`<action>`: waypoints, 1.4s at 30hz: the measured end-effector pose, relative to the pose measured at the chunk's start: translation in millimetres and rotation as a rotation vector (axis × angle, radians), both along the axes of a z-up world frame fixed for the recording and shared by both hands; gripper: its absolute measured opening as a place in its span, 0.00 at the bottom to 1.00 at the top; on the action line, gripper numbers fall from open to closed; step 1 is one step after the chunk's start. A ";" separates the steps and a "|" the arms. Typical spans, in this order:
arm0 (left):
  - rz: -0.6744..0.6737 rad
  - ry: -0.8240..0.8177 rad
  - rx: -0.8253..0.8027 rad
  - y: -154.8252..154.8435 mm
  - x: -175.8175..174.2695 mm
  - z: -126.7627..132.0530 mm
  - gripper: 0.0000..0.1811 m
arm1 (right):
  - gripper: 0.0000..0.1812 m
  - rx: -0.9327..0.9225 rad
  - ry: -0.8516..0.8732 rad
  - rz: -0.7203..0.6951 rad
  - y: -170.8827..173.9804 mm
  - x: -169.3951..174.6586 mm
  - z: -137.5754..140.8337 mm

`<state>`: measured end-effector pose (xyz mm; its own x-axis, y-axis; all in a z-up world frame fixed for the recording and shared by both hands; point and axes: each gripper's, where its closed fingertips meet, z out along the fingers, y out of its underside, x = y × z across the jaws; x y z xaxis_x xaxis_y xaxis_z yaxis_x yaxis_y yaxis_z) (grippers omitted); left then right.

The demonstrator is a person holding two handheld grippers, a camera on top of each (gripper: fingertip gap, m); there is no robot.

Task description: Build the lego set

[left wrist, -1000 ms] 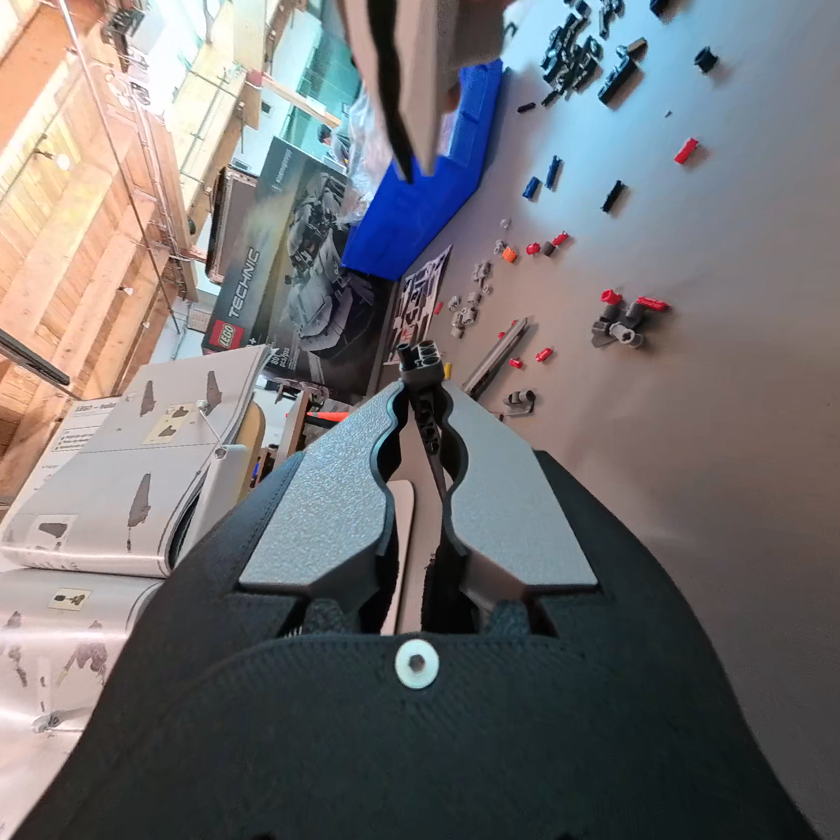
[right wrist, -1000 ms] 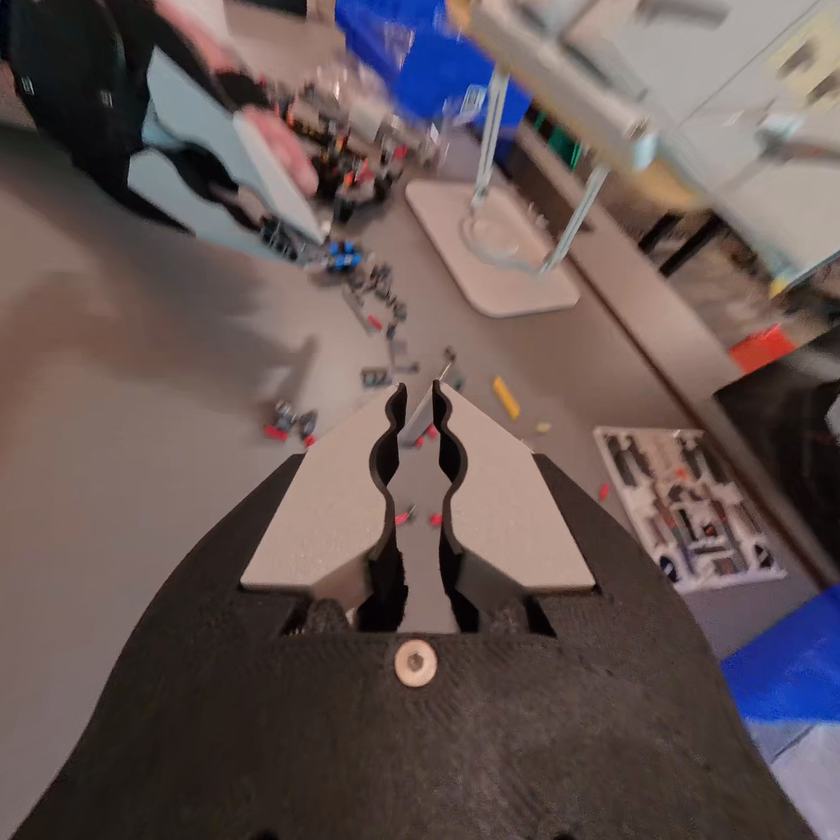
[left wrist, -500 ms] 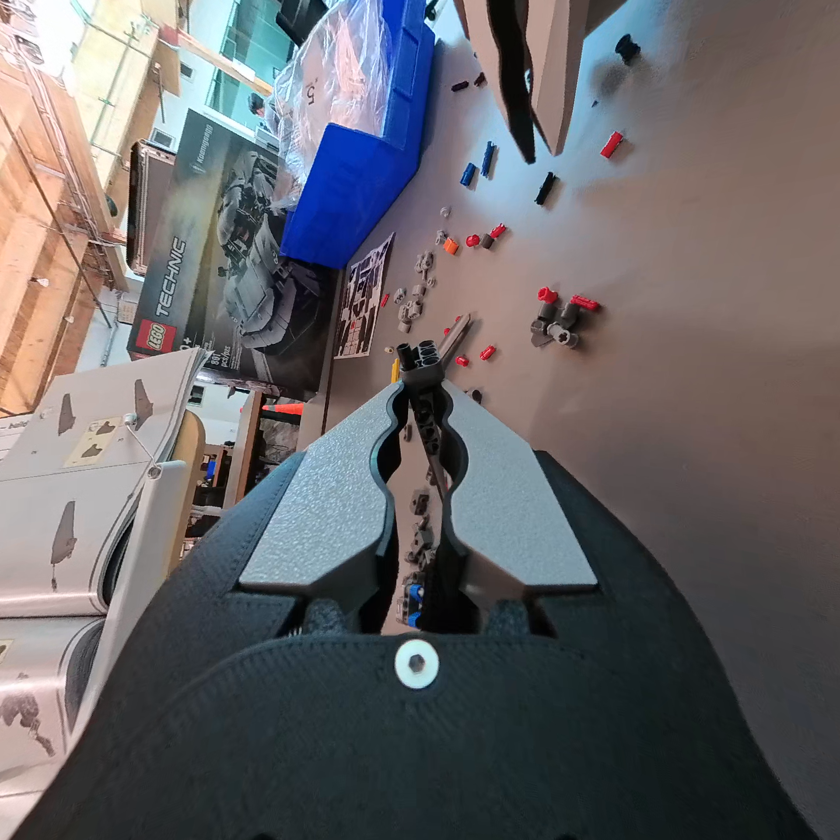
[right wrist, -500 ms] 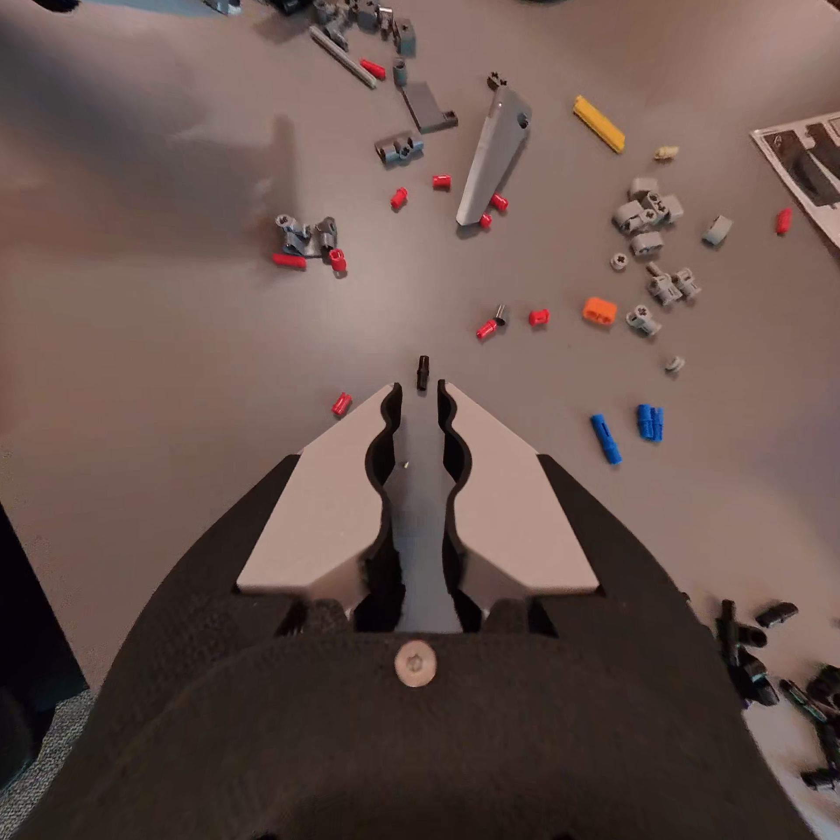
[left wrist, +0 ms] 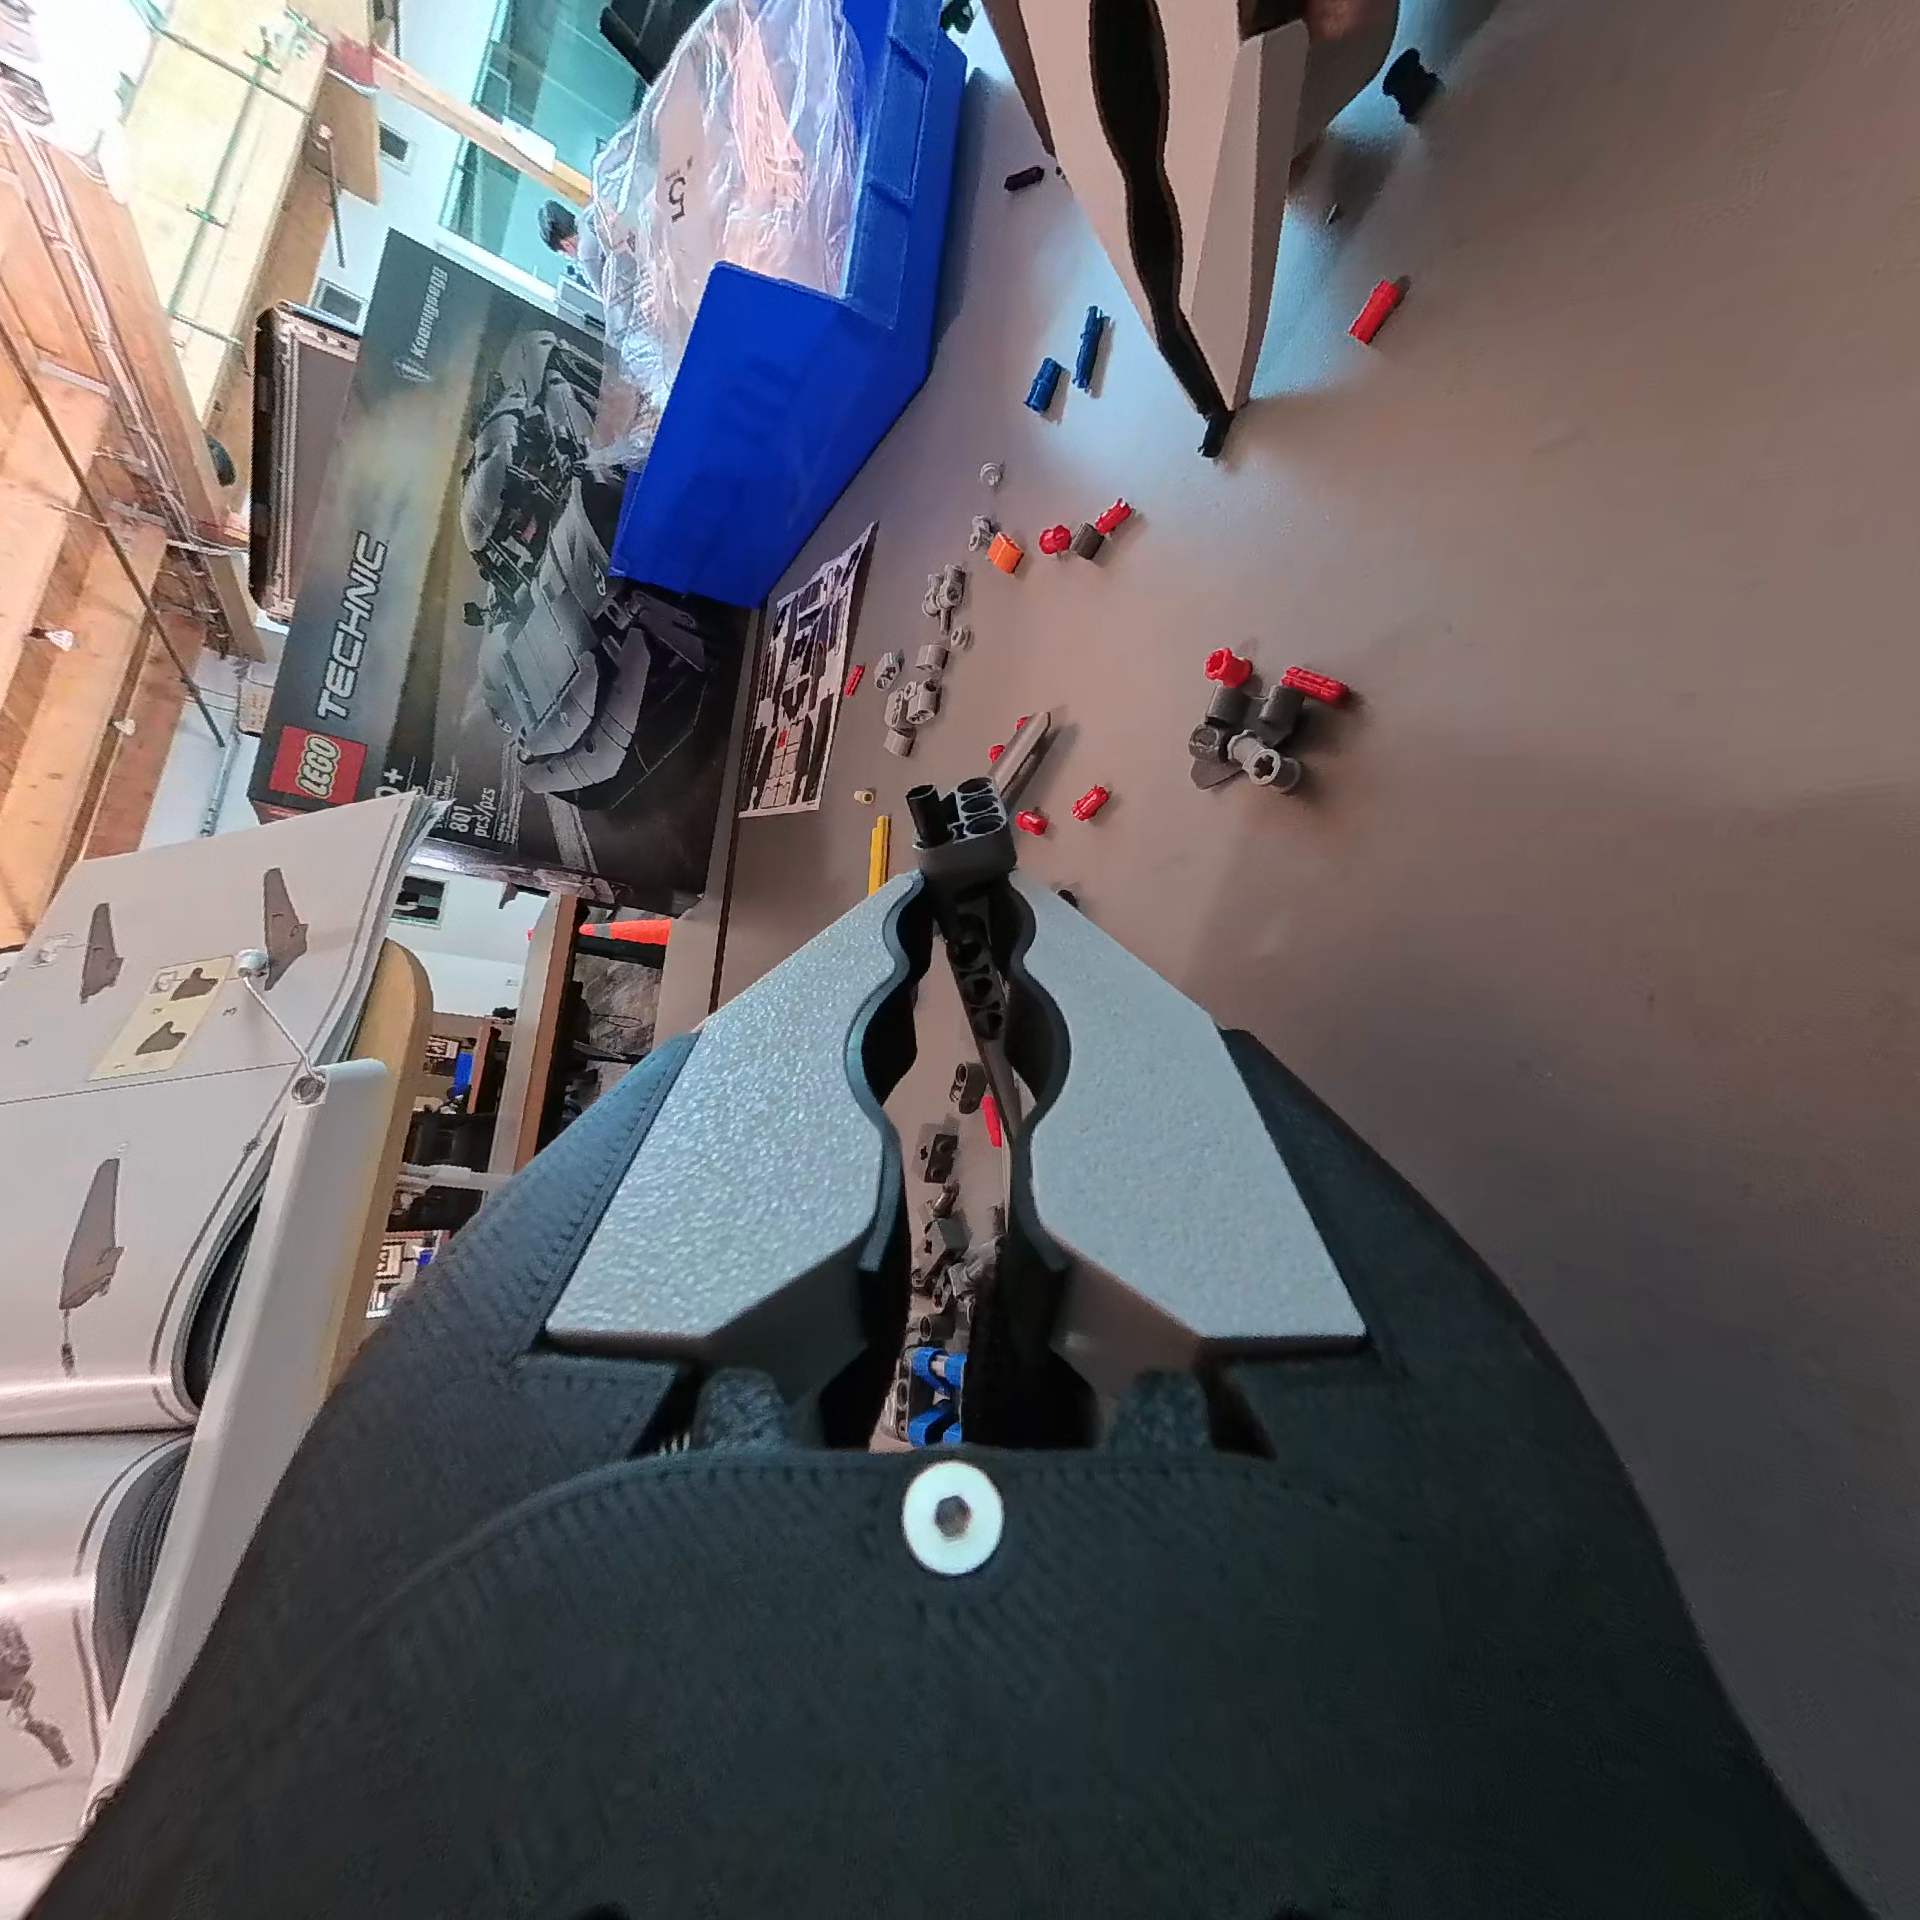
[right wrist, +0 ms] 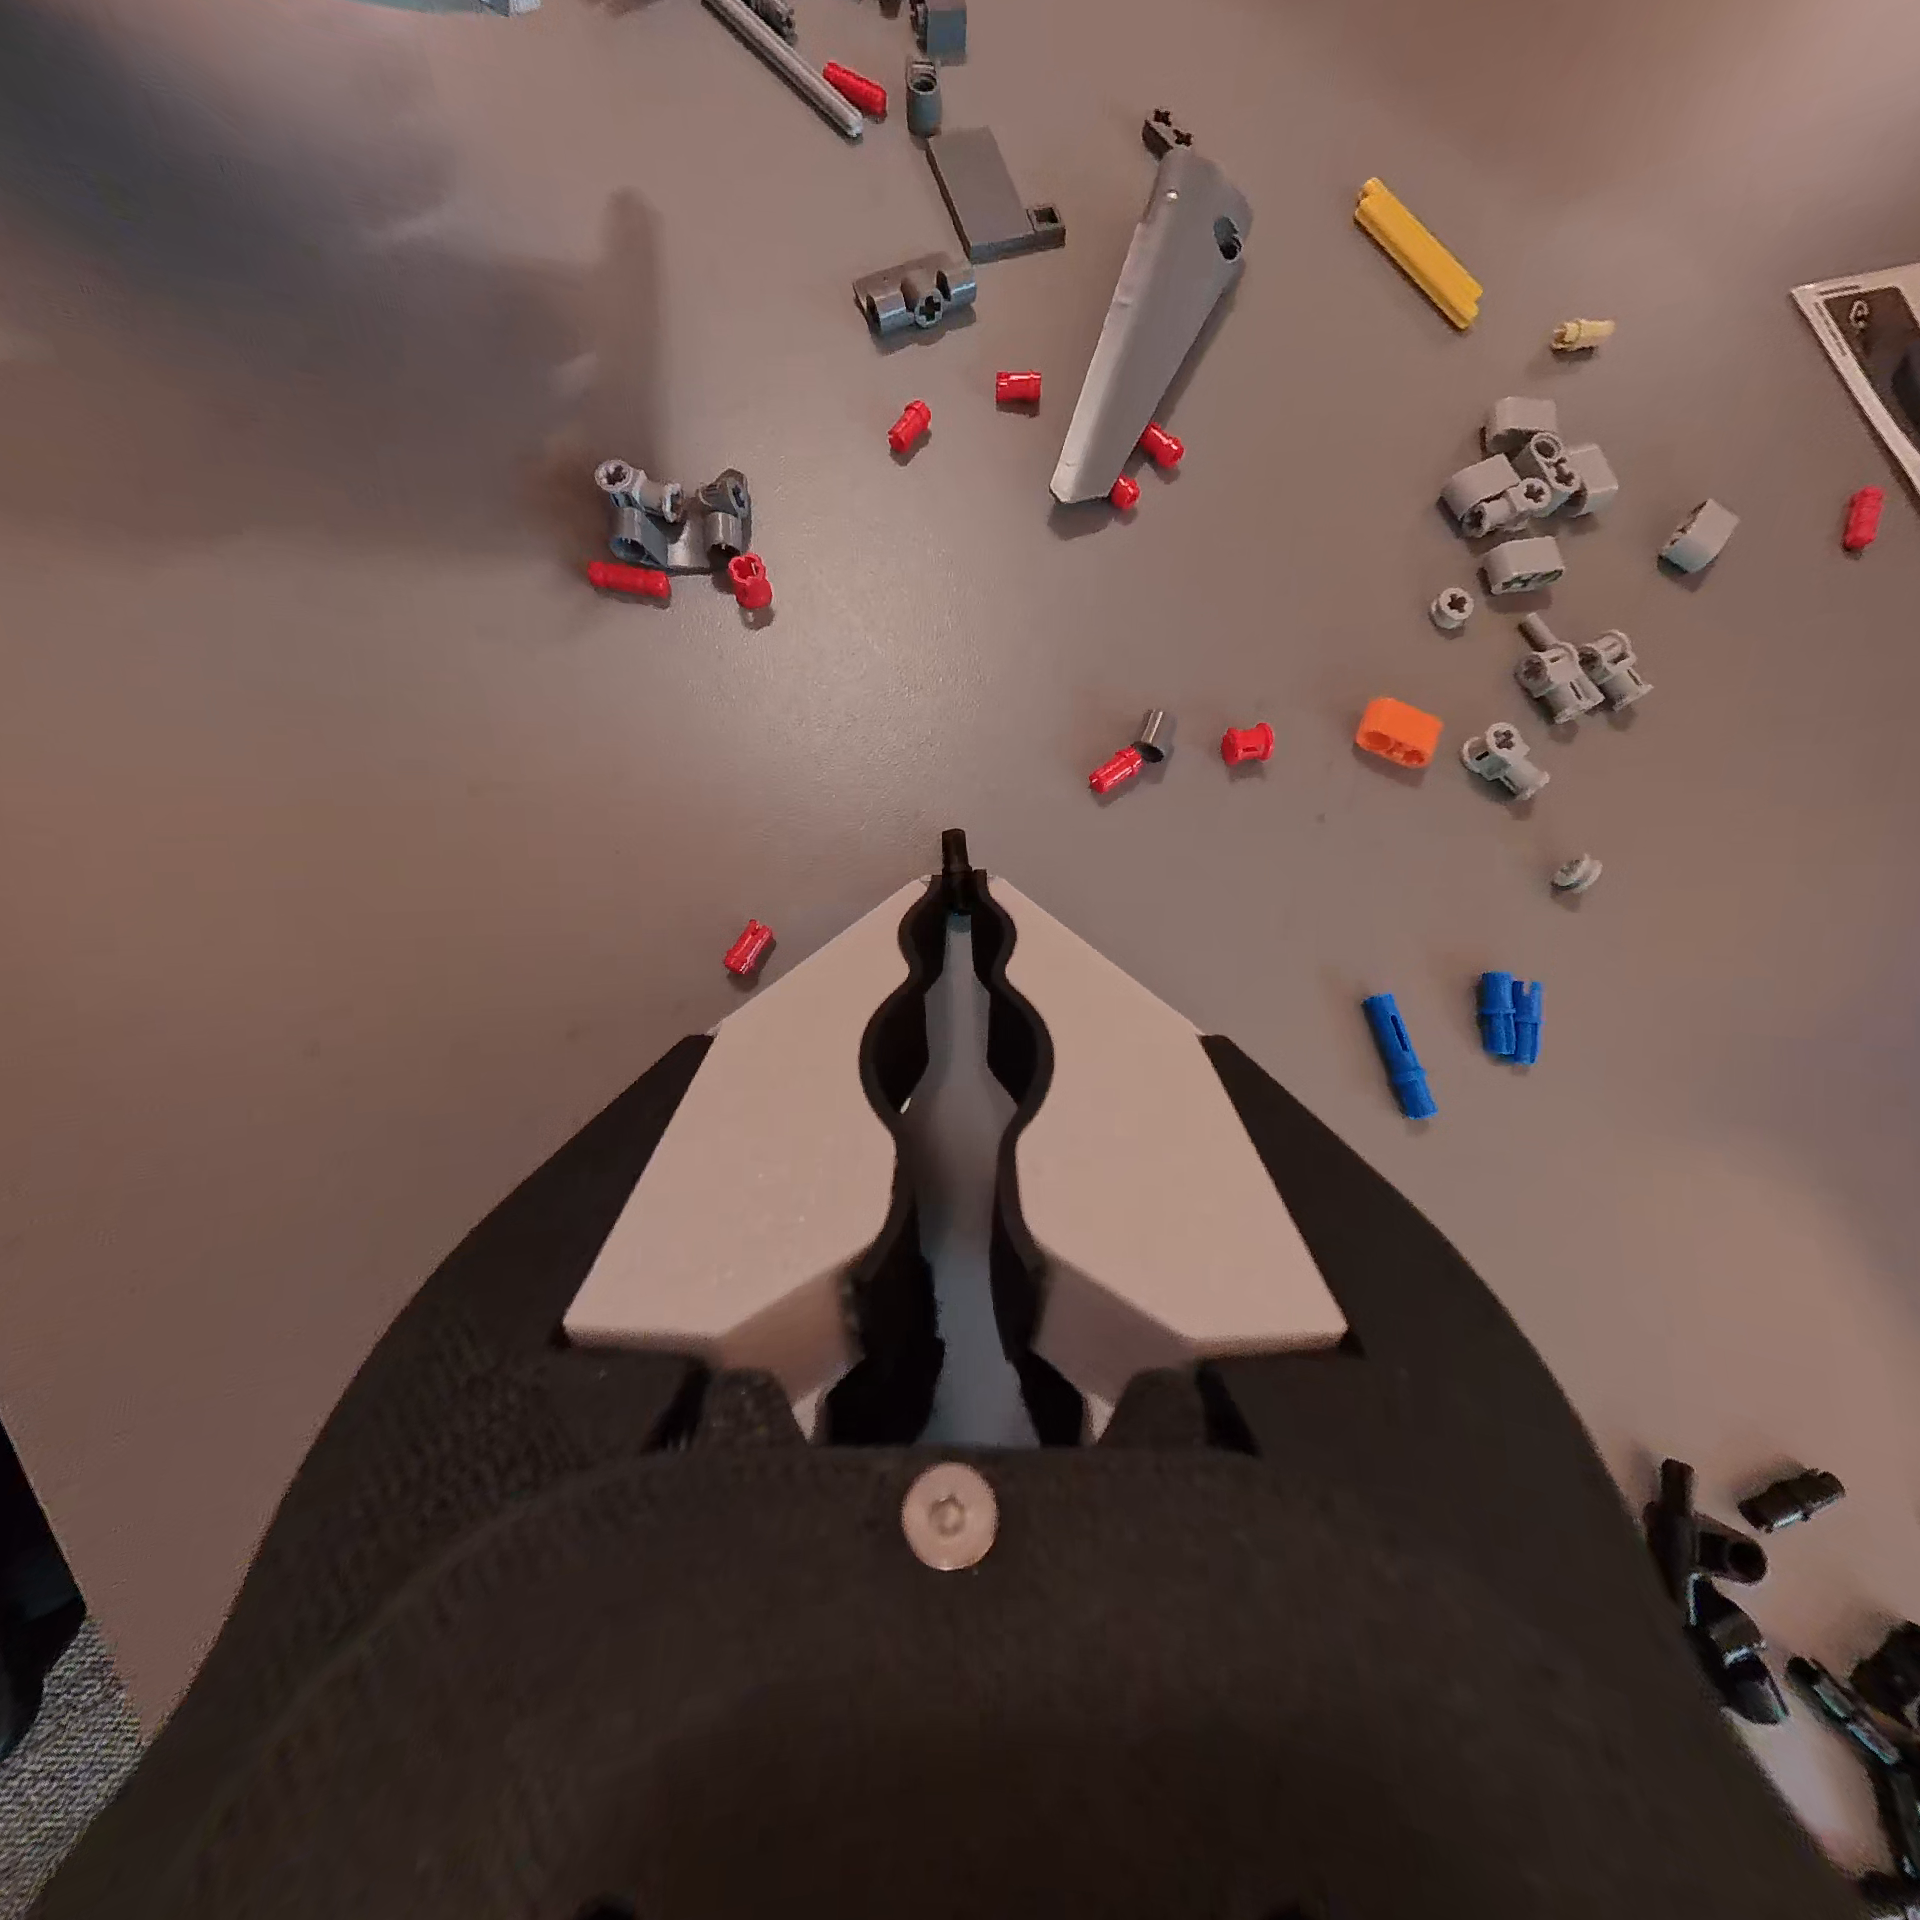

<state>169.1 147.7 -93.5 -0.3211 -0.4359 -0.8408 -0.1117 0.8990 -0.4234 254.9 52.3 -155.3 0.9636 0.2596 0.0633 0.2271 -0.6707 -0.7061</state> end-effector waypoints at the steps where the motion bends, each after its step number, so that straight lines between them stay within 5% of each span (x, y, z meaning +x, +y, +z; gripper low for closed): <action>1: 0.000 0.002 -0.001 -0.1 0.2 -0.5 0.04 | 0.01 0.003 -0.005 0.002 0.5 0.1 0.1; 11: 0.024 0.115 -0.020 -3.9 -1.3 -13.2 0.04 | 0.00 0.221 -0.245 0.156 25.8 -42.9 42.8; 19: 0.058 0.200 0.021 -7.6 -4.8 -27.8 0.04 | 0.01 0.283 -0.521 0.274 51.5 -85.3 40.3; 42: 0.067 0.238 0.063 -12.6 -5.5 -39.7 0.04 | 0.01 0.271 -0.817 0.288 61.5 -90.3 32.7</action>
